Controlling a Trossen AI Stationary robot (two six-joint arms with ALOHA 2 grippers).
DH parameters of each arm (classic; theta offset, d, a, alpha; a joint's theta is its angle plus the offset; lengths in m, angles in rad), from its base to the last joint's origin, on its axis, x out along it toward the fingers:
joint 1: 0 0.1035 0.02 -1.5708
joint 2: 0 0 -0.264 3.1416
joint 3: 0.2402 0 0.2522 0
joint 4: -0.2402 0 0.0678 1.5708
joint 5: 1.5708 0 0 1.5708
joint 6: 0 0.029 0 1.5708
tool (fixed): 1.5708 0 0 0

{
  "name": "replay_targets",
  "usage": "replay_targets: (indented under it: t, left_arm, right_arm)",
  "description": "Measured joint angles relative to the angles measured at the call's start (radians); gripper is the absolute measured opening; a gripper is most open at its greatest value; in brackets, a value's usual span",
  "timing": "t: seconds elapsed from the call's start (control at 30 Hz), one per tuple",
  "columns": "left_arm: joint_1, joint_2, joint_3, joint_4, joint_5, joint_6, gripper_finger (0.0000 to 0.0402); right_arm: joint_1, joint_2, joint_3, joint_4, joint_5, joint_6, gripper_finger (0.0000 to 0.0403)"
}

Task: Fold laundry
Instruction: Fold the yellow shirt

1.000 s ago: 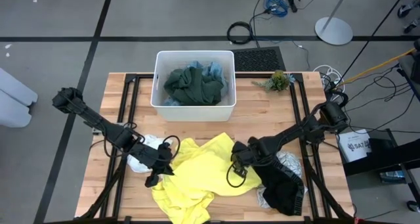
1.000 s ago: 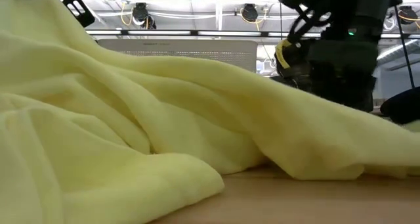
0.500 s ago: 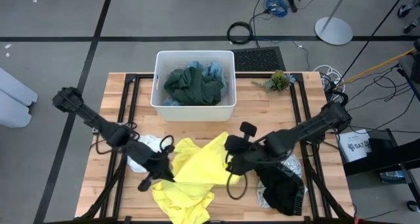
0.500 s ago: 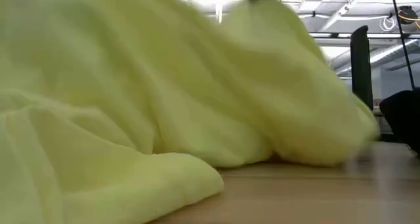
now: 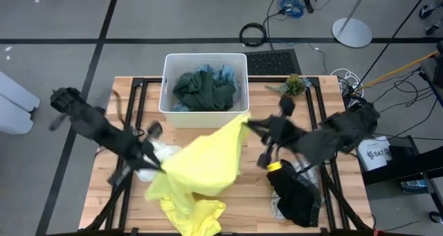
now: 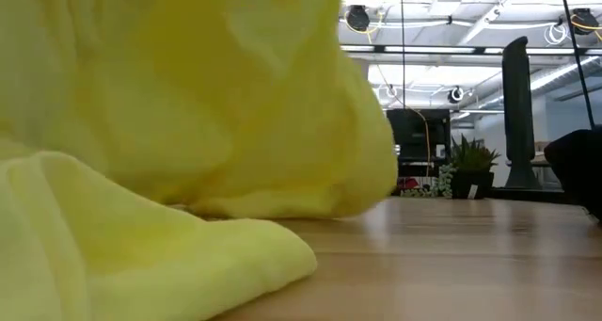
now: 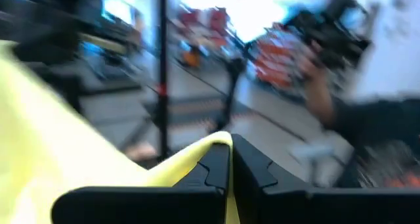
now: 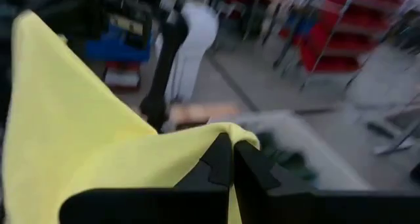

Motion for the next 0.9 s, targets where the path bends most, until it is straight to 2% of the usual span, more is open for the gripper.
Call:
replay_targets:
  t: [0.13, 0.2, 0.33, 0.4, 0.57, 0.73, 0.8, 0.9]
  left_arm:
    - [0.000, -0.025, 0.090, 0.004, -0.213, 0.000, 0.0013]
    - [0.001, -0.036, 0.131, 0.005, -0.258, 0.007, 0.0013]
    - [0.000, -0.042, 0.211, 0.075, -0.256, 0.065, 0.0013]
    - [0.000, -0.041, 0.250, 0.141, -0.221, 0.095, 0.0013]
    - [0.000, -0.036, 0.345, 0.251, -0.163, 0.101, 0.0013]
    - [0.000, -0.034, 0.436, 0.177, -0.160, 0.094, 0.0013]
    - [0.000, -0.035, 0.461, 0.106, -0.159, 0.071, 0.0013]
    - [0.000, -0.038, 0.479, -0.044, -0.142, -0.008, 0.0013]
  right_arm:
    - [-0.001, -0.001, 0.072, 0.125, 0.078, -0.158, 0.0000]
    - [-0.007, -0.014, 0.064, 0.256, 0.093, -0.258, 0.0000]
    - [-0.008, -0.022, 0.064, 0.549, 0.091, -0.472, 0.0000]
    - [-0.009, -0.022, 0.064, 0.730, 0.083, -0.604, 0.0000]
    - [-0.009, -0.021, 0.064, 1.023, -0.052, -0.815, 0.0000]
    - [-0.009, -0.022, 0.064, 1.033, -0.039, -0.867, 0.0000]
    - [-0.009, -0.023, 0.064, 0.974, -0.014, -0.851, 0.0000]
    - [-0.004, -0.024, 0.064, 0.799, 0.002, -0.763, 0.0000]
